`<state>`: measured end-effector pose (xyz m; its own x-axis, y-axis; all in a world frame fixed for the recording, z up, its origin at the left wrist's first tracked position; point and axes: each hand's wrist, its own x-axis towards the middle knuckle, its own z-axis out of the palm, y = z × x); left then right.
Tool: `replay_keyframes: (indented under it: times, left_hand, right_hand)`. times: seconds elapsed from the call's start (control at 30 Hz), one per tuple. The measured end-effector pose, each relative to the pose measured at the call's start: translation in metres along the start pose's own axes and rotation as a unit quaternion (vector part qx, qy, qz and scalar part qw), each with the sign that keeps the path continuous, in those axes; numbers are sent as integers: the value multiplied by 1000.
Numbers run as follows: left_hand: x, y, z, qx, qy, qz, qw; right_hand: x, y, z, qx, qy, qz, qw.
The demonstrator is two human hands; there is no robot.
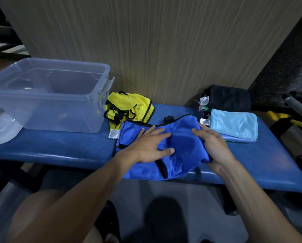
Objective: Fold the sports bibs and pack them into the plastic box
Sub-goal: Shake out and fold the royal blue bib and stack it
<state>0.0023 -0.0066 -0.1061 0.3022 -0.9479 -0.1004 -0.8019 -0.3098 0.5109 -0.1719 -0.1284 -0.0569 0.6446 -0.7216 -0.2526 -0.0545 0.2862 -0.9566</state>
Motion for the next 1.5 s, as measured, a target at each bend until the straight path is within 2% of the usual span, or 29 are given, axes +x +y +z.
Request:
replay_keyframes:
  times: [0.1,0.2,0.27,0.37,0.4,0.47,0.63,0.7,0.83,0.9,1.03,1.1,1.2,1.23,1.3,1.37,1.4,1.43,1.5]
  left_hand:
    - [-9,-11,-29,-117,84,-5,990]
    - [-14,-34,-59,-280,114,-102,948]
    - [-18,-54,-74,-367,117,-172,907]
    - [-28,-71,-81,-439,137,-248,853]
    - [-30,-72,-81,-452,133,-255,844]
    - [-31,-73,-80,-441,120,-251,853]
    - [-29,-77,-74,-319,85,-182,926]
    - [-25,-81,-71,-254,105,-160,948]
    - [-13,-90,-67,-231,199,-126,944]
    - [-8,-91,-65,-237,202,-110,944]
    - [-5,-91,-56,-189,217,-106,952]
    - [-9,-89,-52,-147,234,-102,956]
    - [-18,-85,-51,-56,247,-79,964]
    - [-22,-84,-50,3,251,-65,966]
    - [-31,-78,-53,159,287,-27,944]
    - [-42,-66,-59,195,335,55,920]
    - [-49,-60,-62,149,314,111,931]
    - [-56,-57,-62,75,252,153,953]
    - [-71,-57,-57,-38,45,145,988]
  right_hand:
    - [0,-10,36,-56,-32,-59,996]
    - [-1,-4,95,-166,-67,-138,974]
    - [0,17,134,-287,-102,-195,932]
    - [-2,56,168,-511,-152,-189,824]
    - [-4,65,171,-558,-159,-183,794]
    - [-7,77,172,-578,-180,-198,771]
    - [-6,76,153,-482,-240,-282,794]
    - [-6,76,135,-504,-231,-339,760]
    - [-8,85,91,-630,-200,-408,630]
    - [-11,94,76,-666,-196,-399,599]
    - [-9,113,60,-714,-150,-402,553]
    - [-10,121,56,-720,-136,-410,543]
    - [-11,129,48,-718,-120,-431,533]
    - [-11,131,46,-720,-113,-437,527]
    - [-9,132,41,-722,-106,-444,519]
    - [-7,133,39,-718,-110,-451,518]
    - [-7,133,38,-713,-115,-454,522]
    - [-6,132,38,-706,-121,-456,529]
    - [-2,130,37,-688,-132,-460,546]
